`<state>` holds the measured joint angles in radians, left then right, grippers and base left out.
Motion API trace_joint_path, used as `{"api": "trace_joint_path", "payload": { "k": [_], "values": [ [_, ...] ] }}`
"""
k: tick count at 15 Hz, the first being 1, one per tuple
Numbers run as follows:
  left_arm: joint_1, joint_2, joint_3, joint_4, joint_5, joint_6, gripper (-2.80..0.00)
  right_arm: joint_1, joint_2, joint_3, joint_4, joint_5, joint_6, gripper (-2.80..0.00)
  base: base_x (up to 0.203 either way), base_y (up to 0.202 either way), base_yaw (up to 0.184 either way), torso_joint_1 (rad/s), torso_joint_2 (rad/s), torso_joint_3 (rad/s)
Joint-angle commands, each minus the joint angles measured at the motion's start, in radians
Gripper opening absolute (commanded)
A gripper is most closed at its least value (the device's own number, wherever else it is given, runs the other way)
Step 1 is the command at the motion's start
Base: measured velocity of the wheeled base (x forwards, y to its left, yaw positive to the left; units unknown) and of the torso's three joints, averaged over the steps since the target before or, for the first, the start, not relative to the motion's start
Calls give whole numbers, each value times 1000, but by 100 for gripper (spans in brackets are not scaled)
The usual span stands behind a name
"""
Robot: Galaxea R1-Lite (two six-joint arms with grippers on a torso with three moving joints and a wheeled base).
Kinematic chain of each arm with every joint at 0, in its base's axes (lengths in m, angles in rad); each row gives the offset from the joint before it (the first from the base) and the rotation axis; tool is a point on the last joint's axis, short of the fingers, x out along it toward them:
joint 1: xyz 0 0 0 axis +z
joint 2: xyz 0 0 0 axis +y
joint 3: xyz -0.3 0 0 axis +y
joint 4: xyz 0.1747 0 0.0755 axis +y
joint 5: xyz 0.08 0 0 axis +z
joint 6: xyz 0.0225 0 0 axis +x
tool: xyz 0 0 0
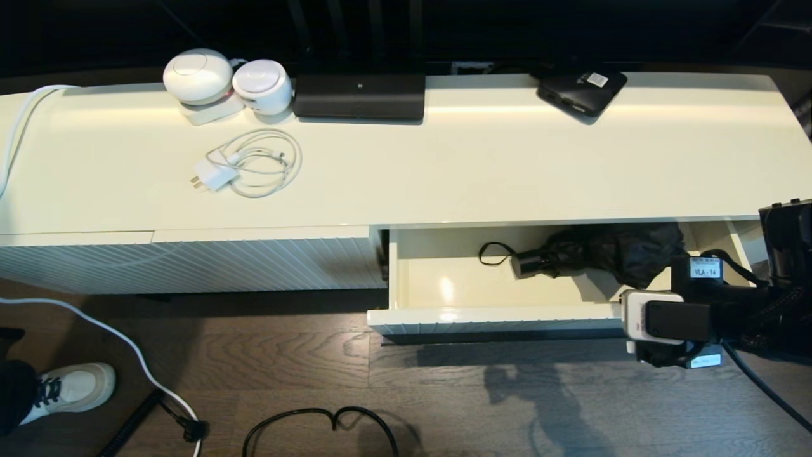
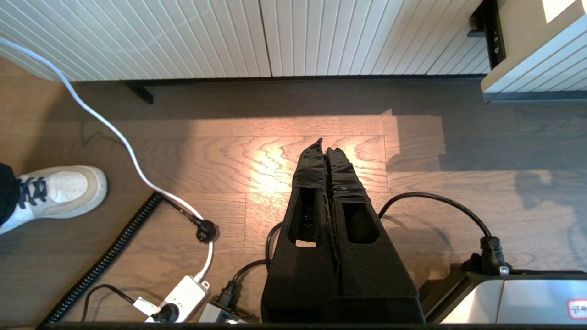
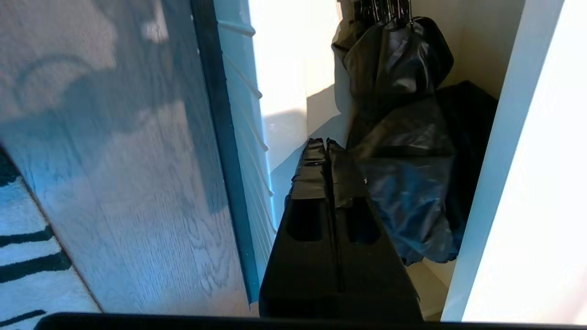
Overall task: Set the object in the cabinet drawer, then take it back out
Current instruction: Open the drawer
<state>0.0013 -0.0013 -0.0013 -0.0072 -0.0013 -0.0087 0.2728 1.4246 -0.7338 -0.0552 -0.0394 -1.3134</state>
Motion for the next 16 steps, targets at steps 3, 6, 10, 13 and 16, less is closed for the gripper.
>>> {"api": "trace_joint_path", "payload": {
  "k": [3,6,10,13,16],
  "values": [
    [0,-2,0,-1,0,-1,-280,2,-25,65,53,-1,-7,-280,0,0,0,0,0,0],
    [0,-2,0,-1,0,-1,-280,2,-32,105,59,-1,-7,-280,0,0,0,0,0,0],
    [0,-2,0,-1,0,-1,-280,2,-47,178,60,1,-6,-280,0,0,0,0,0,0],
    [0,-2,1,-1,0,-1,-280,12,-63,201,73,8,-5,-280,0,0,0,0,0,0],
    [0,-2,1,-1,0,1,-280,36,-93,239,78,10,-1,-280,0,0,0,0,0,0]
  ]
}}
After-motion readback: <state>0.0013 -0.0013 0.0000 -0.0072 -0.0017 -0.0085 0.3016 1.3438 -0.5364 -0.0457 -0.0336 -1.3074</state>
